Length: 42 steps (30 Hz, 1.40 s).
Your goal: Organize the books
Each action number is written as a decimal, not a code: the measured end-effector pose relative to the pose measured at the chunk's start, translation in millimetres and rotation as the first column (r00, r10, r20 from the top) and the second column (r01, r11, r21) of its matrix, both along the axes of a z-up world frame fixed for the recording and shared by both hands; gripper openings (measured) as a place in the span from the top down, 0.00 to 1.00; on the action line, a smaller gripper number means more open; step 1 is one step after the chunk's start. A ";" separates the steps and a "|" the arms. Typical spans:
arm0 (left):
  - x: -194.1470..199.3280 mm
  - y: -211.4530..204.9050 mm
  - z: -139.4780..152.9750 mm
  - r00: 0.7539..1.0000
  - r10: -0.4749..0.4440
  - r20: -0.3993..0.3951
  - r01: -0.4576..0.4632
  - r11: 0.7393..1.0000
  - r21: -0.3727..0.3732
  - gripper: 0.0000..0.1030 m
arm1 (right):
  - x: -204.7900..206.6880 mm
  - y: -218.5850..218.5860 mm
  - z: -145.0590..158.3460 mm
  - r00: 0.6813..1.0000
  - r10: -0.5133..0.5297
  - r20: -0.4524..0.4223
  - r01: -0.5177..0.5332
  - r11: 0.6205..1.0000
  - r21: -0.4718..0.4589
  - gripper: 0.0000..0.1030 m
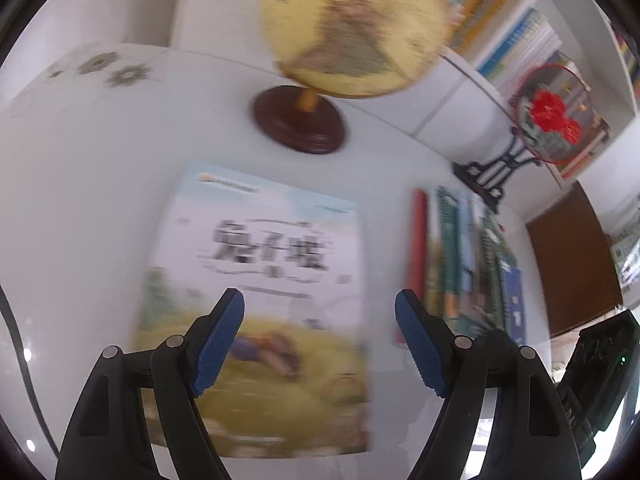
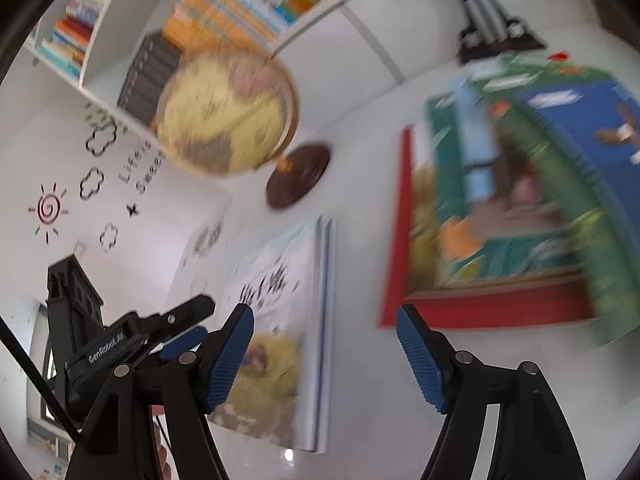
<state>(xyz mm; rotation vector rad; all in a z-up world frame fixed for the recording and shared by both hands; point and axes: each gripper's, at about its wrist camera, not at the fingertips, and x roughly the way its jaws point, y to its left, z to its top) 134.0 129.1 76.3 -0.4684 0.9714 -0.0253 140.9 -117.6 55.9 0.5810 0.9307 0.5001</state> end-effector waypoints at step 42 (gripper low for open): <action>-20.0 -258.9 -44.1 0.947 -0.297 -0.125 0.279 0.950 -0.142 0.83 | 33.4 -258.2 -42.9 0.997 -0.064 -0.038 0.060 0.993 -0.098 0.20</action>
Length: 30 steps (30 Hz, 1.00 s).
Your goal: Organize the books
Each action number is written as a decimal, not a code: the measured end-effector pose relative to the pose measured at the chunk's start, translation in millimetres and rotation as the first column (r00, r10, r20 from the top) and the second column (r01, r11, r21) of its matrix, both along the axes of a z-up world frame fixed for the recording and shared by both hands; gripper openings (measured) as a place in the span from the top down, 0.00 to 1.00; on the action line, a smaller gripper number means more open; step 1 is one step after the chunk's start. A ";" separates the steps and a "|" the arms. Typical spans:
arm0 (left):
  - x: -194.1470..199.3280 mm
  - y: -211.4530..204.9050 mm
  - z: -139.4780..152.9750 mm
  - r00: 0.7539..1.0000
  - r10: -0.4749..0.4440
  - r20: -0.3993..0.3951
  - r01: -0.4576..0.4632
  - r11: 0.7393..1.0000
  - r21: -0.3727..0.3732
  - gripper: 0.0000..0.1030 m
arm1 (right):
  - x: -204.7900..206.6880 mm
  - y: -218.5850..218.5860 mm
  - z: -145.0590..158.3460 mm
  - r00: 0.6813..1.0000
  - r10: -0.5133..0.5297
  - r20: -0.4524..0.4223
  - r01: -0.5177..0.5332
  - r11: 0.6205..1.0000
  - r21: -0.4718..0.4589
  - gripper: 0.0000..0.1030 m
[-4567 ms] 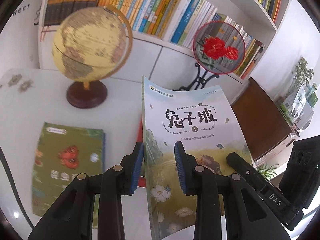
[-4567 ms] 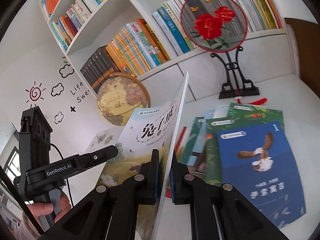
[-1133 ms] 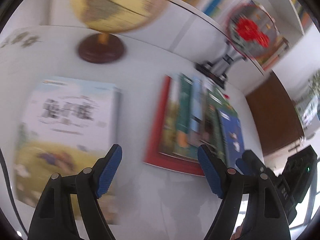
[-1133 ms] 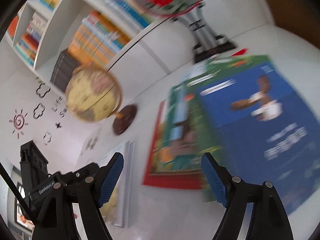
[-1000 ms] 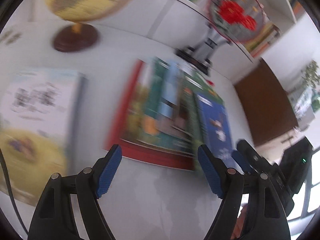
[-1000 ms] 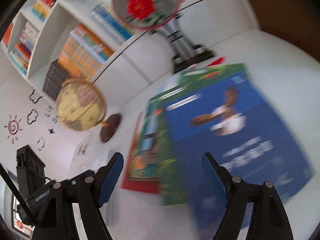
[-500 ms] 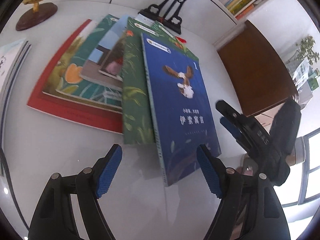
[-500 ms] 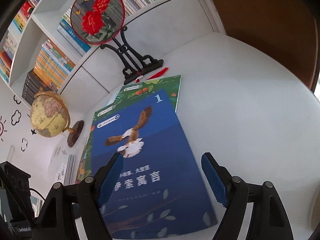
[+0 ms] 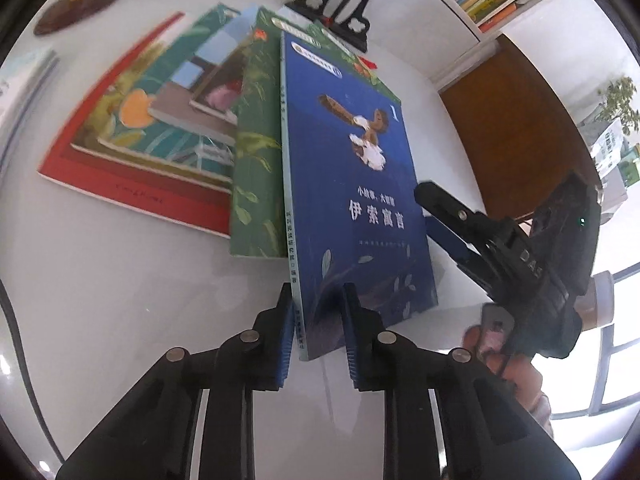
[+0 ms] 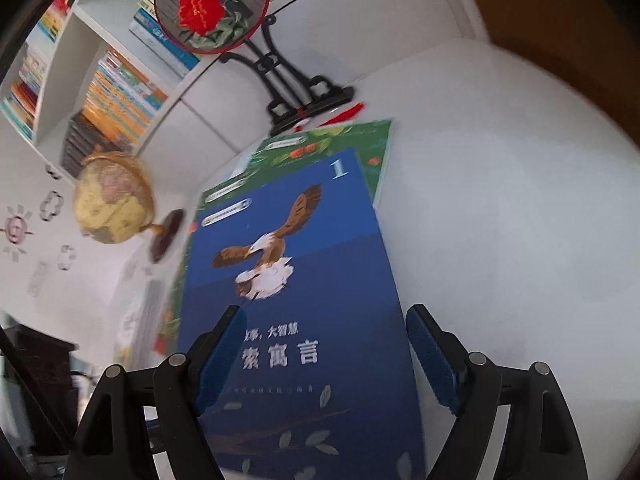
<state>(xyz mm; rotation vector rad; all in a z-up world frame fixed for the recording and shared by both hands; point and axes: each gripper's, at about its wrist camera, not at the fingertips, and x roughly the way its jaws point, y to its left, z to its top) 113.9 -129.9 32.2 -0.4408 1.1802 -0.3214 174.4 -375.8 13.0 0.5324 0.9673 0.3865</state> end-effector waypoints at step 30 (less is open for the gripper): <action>27.4 68.7 -13.7 0.992 0.115 -0.058 -0.118 0.992 -0.052 0.70 | -38.8 36.9 -2.8 0.983 0.171 -0.060 -0.161 0.976 0.144 0.21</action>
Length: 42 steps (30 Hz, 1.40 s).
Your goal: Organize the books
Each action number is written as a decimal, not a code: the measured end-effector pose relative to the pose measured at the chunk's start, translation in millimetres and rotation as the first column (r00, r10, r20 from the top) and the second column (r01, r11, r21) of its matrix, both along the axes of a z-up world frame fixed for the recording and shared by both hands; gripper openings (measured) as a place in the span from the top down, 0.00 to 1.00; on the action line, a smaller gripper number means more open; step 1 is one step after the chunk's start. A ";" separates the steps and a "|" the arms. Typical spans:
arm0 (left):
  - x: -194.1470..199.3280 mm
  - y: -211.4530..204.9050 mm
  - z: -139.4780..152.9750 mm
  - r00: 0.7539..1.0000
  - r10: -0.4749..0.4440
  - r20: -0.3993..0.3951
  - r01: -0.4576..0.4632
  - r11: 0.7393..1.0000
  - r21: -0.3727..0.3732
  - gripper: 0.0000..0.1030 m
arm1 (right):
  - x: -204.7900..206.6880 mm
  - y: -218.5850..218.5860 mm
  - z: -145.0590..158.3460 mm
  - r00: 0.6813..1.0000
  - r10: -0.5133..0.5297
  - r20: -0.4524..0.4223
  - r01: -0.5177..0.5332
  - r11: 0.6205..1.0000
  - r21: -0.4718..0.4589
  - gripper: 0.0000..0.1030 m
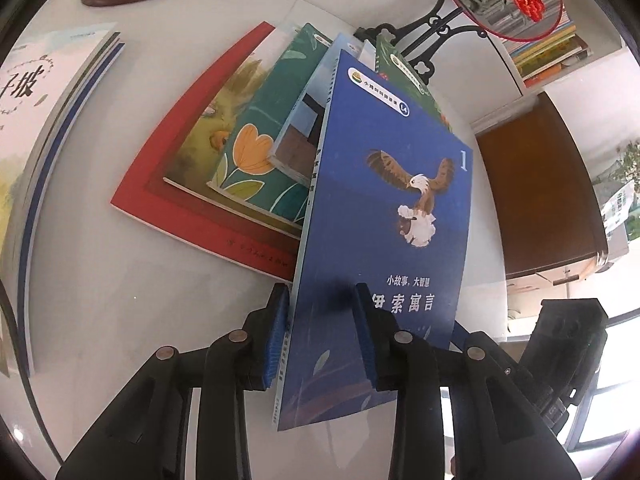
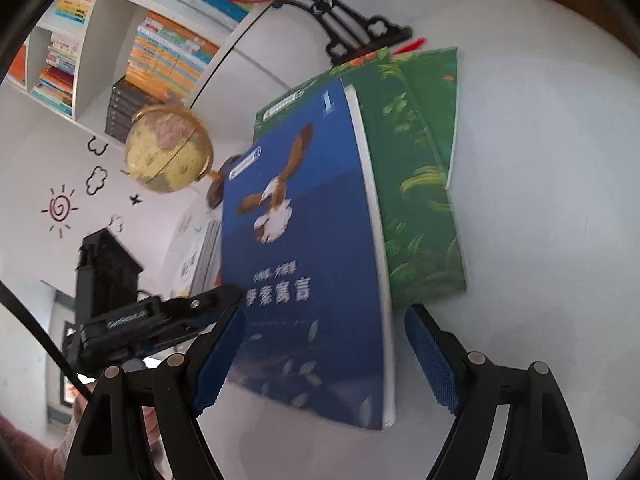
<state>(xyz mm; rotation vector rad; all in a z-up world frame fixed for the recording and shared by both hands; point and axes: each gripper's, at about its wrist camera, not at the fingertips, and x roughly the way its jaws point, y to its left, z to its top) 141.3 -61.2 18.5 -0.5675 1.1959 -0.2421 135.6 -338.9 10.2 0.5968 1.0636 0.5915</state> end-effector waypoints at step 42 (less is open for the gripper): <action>11.8 29.8 11.3 1.000 0.020 -0.003 -0.019 0.977 0.214 0.67 | -6.3 80.7 44.4 0.972 0.079 0.222 0.002 0.939 -0.343 0.82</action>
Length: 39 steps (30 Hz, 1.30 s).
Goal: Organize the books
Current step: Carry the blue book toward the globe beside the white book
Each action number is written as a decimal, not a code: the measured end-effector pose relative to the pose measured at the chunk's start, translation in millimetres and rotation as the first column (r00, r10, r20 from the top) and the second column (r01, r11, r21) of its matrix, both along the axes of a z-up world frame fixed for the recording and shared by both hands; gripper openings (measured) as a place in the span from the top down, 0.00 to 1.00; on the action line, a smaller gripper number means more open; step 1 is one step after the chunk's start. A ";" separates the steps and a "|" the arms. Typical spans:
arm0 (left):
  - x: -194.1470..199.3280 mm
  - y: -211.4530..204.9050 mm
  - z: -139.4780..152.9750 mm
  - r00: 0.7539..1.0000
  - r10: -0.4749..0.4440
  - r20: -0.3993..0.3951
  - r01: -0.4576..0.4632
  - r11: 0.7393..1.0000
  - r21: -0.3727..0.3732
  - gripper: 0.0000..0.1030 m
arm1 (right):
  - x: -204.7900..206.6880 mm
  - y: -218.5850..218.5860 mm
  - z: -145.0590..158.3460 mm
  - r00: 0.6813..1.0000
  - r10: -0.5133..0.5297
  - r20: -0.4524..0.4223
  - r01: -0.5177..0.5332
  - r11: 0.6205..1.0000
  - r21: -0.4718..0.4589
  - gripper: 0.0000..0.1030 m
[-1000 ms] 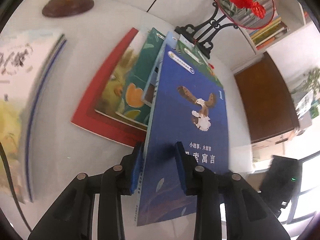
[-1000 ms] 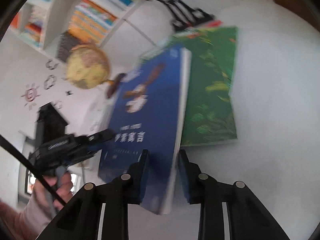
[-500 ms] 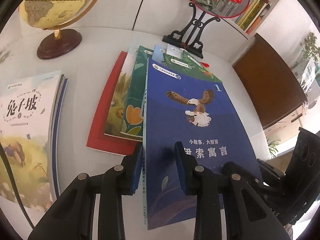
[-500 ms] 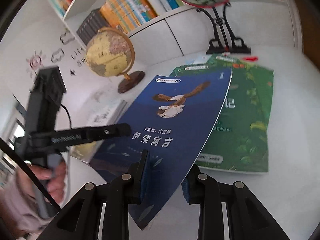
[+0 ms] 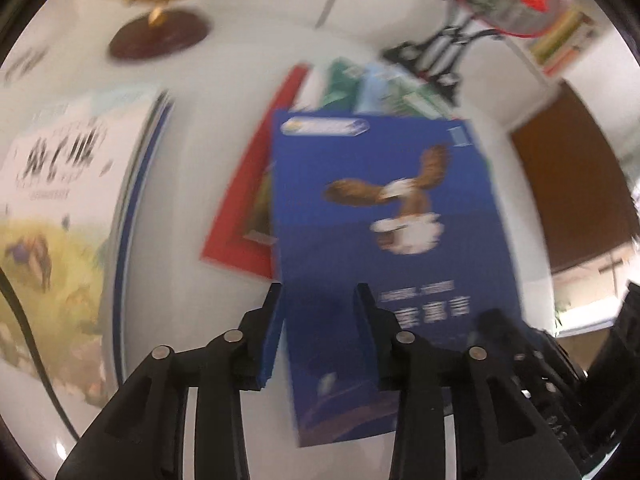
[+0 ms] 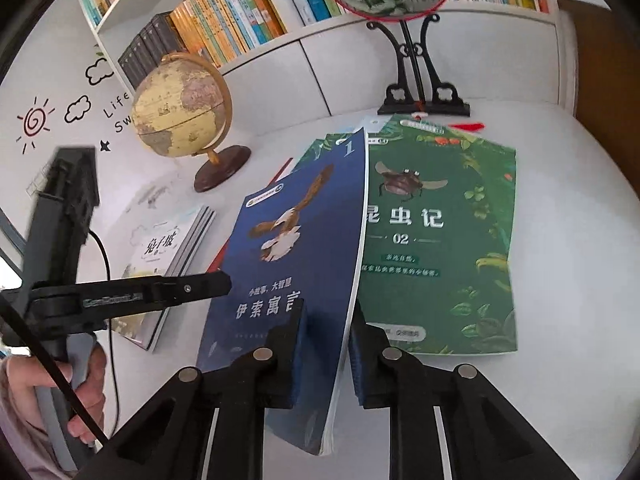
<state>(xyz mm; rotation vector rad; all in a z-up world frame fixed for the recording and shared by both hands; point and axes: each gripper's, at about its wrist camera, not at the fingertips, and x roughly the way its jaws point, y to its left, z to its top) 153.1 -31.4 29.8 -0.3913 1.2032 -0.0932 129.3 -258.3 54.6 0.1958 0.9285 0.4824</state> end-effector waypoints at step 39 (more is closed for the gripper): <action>-21.7 65.4 79.5 0.961 0.022 0.275 0.003 0.996 -0.091 0.83 | -0.2 55.3 52.7 0.990 0.046 0.130 -0.042 0.998 -0.036 0.83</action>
